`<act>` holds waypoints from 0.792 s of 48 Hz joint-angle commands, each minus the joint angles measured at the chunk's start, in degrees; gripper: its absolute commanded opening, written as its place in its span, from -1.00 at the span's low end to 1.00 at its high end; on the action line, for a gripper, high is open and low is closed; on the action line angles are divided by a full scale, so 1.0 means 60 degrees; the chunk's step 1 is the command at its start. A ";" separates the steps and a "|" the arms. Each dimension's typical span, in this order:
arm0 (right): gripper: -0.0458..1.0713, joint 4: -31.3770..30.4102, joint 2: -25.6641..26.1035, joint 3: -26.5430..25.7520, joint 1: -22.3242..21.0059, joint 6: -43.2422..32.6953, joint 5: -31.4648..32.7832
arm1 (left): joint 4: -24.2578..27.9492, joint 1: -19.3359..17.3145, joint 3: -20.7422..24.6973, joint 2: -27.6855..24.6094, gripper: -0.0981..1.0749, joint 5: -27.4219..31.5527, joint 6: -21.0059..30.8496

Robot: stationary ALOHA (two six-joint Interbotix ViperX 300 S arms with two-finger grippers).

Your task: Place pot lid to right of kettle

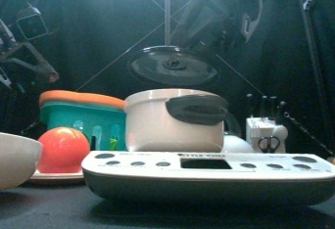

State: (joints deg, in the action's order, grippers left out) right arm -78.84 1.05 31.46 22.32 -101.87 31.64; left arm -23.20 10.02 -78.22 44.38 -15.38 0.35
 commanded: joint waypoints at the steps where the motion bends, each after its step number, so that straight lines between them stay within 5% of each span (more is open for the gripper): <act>1: 0.24 0.0000 0.0352 -0.0103 0.0015 0.0000 0.0205 | -0.0044 0.0029 0.0132 -0.0015 -0.54 -0.0044 0.0000; 18: 0.24 0.0630 0.1523 0.0615 0.0425 0.0000 0.1875 | -0.0059 0.0044 0.0132 -0.0015 -0.54 0.0000 -0.0015; 38: 0.24 0.3208 0.3091 0.2637 0.0498 -0.0015 0.3047 | 0.0835 0.0410 0.0381 -0.0015 -0.54 -0.0044 -0.0044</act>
State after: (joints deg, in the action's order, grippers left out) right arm -61.17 17.31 46.32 25.22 -101.87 49.31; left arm -20.04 11.95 -77.52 44.47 -15.21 0.18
